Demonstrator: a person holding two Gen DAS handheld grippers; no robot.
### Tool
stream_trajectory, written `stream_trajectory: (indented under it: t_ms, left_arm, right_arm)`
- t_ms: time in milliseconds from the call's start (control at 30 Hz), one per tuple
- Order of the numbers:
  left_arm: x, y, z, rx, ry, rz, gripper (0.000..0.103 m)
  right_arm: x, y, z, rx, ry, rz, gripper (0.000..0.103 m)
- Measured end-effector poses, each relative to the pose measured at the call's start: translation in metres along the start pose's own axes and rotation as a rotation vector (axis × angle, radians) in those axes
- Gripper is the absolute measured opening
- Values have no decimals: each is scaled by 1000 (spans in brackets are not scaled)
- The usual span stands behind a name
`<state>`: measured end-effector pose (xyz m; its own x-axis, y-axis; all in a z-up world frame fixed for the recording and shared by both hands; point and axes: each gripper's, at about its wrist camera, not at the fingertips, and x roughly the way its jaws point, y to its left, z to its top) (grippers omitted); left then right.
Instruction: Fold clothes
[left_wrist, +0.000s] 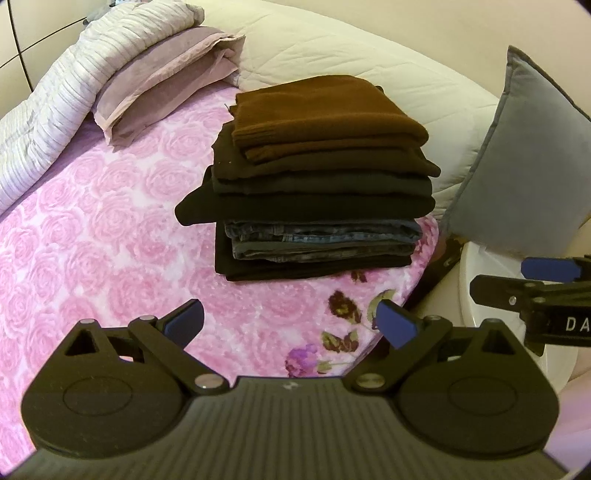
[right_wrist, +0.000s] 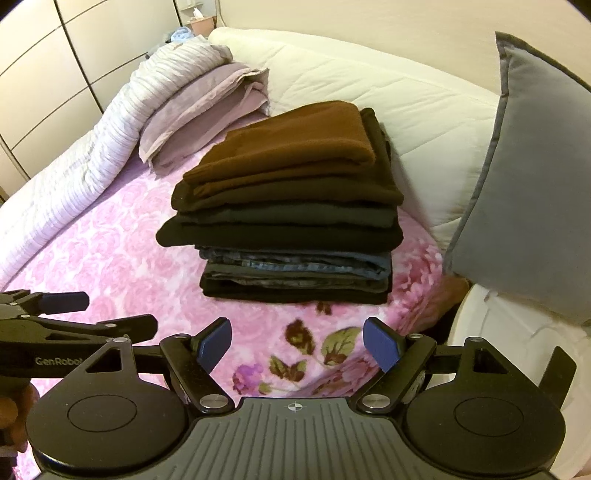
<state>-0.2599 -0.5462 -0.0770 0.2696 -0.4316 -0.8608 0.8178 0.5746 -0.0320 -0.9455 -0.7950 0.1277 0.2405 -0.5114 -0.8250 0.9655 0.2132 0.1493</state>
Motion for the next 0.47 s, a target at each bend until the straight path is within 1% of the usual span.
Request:
stream_trajectory:
  t_ms: [300,467]
  left_arm:
    - [0,-1,0,0,-3,0,99]
    - [-1,0,0,-13,-17,4,99]
  right_arm:
    - [0,3,1,-11,1,5,82]
    - [1,4,1,-19,3,8,82]
